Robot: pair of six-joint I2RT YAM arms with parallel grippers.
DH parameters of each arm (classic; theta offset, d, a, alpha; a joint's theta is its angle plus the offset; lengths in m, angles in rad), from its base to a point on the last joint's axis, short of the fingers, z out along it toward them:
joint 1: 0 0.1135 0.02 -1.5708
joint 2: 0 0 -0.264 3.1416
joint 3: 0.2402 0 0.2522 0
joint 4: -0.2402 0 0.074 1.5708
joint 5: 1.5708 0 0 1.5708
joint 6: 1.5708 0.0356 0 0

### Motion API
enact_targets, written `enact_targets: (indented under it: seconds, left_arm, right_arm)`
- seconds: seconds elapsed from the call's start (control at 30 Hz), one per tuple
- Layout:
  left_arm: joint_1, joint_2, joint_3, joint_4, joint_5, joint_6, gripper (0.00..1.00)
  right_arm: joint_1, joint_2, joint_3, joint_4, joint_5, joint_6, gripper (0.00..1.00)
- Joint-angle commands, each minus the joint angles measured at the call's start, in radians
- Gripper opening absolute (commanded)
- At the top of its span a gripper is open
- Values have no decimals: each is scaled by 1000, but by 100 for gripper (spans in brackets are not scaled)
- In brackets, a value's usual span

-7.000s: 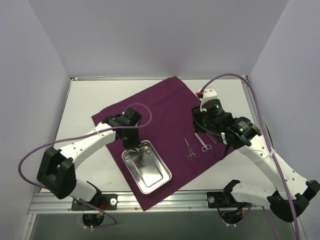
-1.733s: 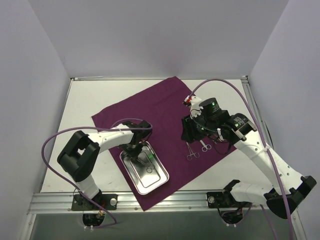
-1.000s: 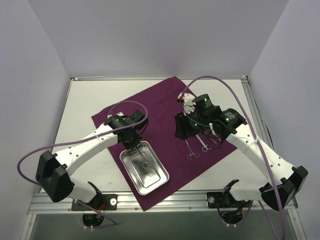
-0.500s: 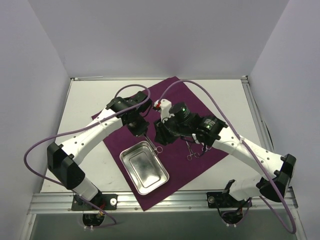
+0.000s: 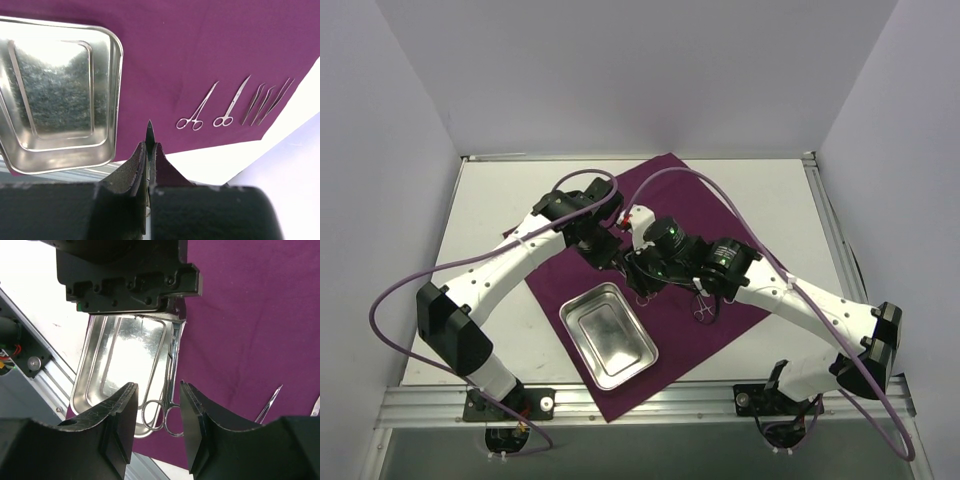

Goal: Open and lay out the surgical kit
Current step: Place the medical item in the surgical kit.

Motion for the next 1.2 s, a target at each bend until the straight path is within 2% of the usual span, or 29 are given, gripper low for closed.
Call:
enact_targets:
  seconds: [0.0,0.3,0.63,0.83,0.93,0.97,1.07,1.13,1.17]
  left_arm:
    - [3,-54,-21,44,44,-57,2]
    - [3,-67,-21,43,44,-68,2]
    - [5,-74,-37,61,51,-74,2]
    - [5,-78,-44,67,56,-77,2]
    - [5,-84,-58,77,61,-85,2]
    - [5,-85,-63,84,62,-85,2]
    - [8,-96,-84,104,65,-93,2]
    - [16,-117,-127,133,84,-97,2]
    - [25,-127,-144,162,88,-96,14]
  right_arm:
    - [17,0,-3,10,49,-22,39]
    - [33,60,23,-42,114,-42,34]
    - [65,91,29,-71,166,-57,34]
    - [85,120,52,-103,190,-63,29]
    - [91,136,64,-123,204,-68,22]
    - [91,139,67,-128,204,-68,14]
    - [91,145,69,-134,207,-69,0]
    - [90,145,64,-137,210,-69,0]
    - [90,142,58,-137,213,-69,0]
